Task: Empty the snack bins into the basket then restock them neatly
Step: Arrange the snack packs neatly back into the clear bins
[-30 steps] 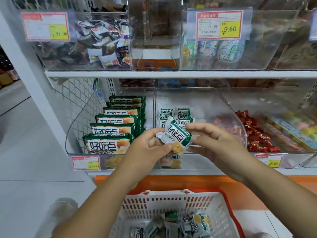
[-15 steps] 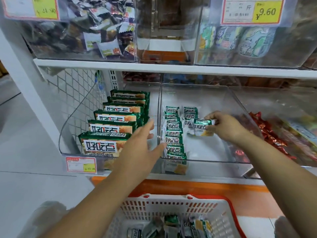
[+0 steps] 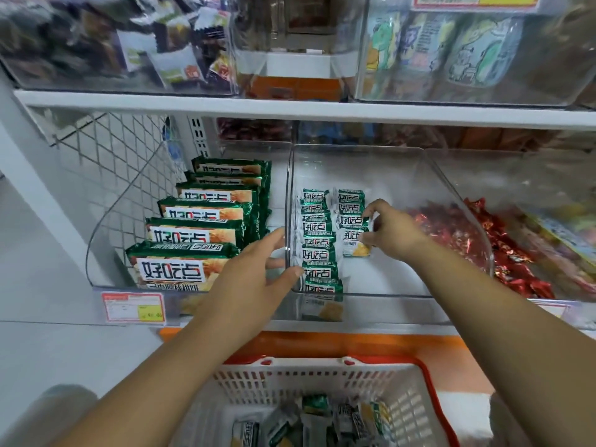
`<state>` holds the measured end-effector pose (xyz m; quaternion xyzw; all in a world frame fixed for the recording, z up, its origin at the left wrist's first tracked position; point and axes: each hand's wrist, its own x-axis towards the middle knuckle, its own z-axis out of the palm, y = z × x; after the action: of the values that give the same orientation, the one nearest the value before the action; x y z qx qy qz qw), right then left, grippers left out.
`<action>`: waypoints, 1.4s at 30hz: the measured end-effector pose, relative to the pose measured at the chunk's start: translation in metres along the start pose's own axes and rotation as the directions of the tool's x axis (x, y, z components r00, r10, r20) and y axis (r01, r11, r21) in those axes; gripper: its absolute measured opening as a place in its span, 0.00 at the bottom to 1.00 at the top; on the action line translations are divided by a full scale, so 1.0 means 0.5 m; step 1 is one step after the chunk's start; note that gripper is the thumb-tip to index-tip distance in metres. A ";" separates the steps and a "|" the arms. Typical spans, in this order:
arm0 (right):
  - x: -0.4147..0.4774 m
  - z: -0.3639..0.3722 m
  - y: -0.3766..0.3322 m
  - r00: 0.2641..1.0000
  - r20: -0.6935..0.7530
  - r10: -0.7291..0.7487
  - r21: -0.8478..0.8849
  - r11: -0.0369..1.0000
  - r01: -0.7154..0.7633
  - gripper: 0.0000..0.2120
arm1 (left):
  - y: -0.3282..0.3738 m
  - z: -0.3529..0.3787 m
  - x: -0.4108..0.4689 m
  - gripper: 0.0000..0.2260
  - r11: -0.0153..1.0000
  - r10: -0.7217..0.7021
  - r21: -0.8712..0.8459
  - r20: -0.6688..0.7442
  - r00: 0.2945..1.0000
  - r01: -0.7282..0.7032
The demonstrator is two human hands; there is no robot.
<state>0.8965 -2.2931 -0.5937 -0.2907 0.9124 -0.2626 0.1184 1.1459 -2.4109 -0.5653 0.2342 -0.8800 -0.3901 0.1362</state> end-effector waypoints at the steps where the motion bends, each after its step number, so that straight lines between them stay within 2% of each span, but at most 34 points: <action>1: -0.005 -0.002 -0.001 1.000 0.006 0.017 0.009 1.000 -0.017 0.22 | 0.000 0.000 -0.001 0.29 1.000 0.006 -0.015 -0.010 1.000 -0.007; 3: -0.024 -0.019 -0.010 1.000 -0.011 0.013 -0.039 0.999 -0.014 0.29 | -0.002 -0.001 -0.011 0.28 0.999 0.032 -0.030 -0.050 0.998 -0.033; 5: -0.061 -0.051 -0.029 0.990 -0.113 -0.084 -0.069 0.995 0.077 0.30 | 0.000 -0.003 -0.033 0.27 0.998 0.061 0.014 -0.120 0.991 -0.060; 8: -0.174 -0.094 -0.072 0.900 -0.342 -0.271 0.062 0.949 0.310 0.19 | 0.003 -0.007 -0.093 0.21 0.986 0.158 0.088 -0.236 0.959 -0.141; 9: -0.220 -0.100 -0.081 0.868 -0.379 -0.321 0.123 0.912 0.392 0.16 | -0.003 -0.003 -0.117 0.19 0.982 0.186 0.086 -0.242 0.952 -0.170; 11: -0.308 -0.085 -0.079 0.847 -0.339 -0.409 0.215 0.843 0.493 0.11 | -0.036 0.024 -0.164 0.15 0.981 0.185 0.089 -0.132 0.974 -0.174; 12: -0.344 -0.063 -0.063 0.869 -0.245 -0.430 0.249 0.838 0.485 0.09 | -0.064 0.046 -0.185 0.14 0.986 0.133 0.102 -0.016 0.991 -0.131; 14: -0.401 0.008 -0.007 0.921 0.085 -0.379 0.250 0.903 0.349 0.06 | -0.143 0.108 -0.221 0.14 0.992 -0.038 0.130 0.235 0.971 0.007; 15: -0.424 0.052 0.027 0.907 0.287 -0.307 0.210 0.944 0.253 0.08 | -0.186 0.145 -0.240 0.14 0.985 -0.124 0.155 0.322 0.939 0.077; 16: -0.442 0.099 0.065 0.859 0.464 -0.216 0.152 0.975 0.164 0.12 | -0.230 0.186 -0.262 0.15 0.972 -0.203 0.190 0.378 0.903 0.138; 17: -0.454 0.147 0.109 0.809 0.575 -0.123 0.083 0.992 0.092 0.15 | -0.265 0.224 -0.284 0.16 0.957 -0.268 0.214 0.401 0.876 0.195; 18: -0.462 0.192 0.154 0.778 0.628 -0.037 0.019 0.999 0.032 0.19 | -0.296 0.259 -0.307 0.16 0.941 -0.331 0.212 0.414 0.848 0.264; 19: -0.462 0.231 0.196 0.775 0.630 0.057 -0.027 0.998 -0.051 0.22 | -0.319 0.288 -0.326 0.16 0.920 -0.391 0.185 0.423 0.817 0.345; 21: -0.453 0.289 0.260 0.813 0.532 0.235 -0.057 0.968 -0.242 0.25 | -0.347 0.331 -0.354 0.15 0.882 -0.462 0.135 0.442 0.769 0.451; 23: -0.443 0.340 0.297 0.851 0.405 0.334 -0.005 0.932 -0.363 0.27 | -0.365 0.361 -0.365 0.18 0.860 -0.495 0.120 0.432 0.754 0.496; 25: -0.433 0.382 0.306 0.859 0.322 0.399 0.075 0.893 -0.443 0.28 | -0.387 0.385 -0.355 0.19 0.840 -0.527 0.118 0.408 0.746 0.529; 31: -0.392 0.468 0.316 0.830 0.289 0.476 0.099 0.848 -0.521 0.28 | -0.454 0.436 -0.304 0.24 0.728 -0.653 0.091 0.394 0.646 0.680; 34: -0.392 0.496 0.331 0.804 0.280 0.525 0.033 0.831 -0.555 0.35 | -0.478 0.462 -0.291 0.16 0.691 -0.691 0.108 0.388 0.610 0.715; 36: -0.388 0.510 0.338 0.776 0.289 0.560 -0.027 0.815 -0.578 0.40 | -0.502 0.486 -0.288 0.19 0.658 -0.725 0.106 0.358 0.588 0.745; 39: -0.380 0.522 0.344 0.755 0.316 0.574 -0.108 0.813 -0.573 0.37 | -0.500 0.499 -0.275 0.22 0.618 -0.753 0.055 0.330 0.570 0.784; 42: -0.382 0.527 0.350 0.764 0.345 0.546 -0.041 0.822 -0.569 0.35 | -0.477 0.492 -0.268 0.19 0.515 -0.803 0.029 0.365 0.470 0.857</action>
<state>1.0649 -2.1670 -0.8972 -0.0435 0.9134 -0.1913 0.3566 1.2296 -2.3280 -0.9140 0.5510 -0.6297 -0.5083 -0.2036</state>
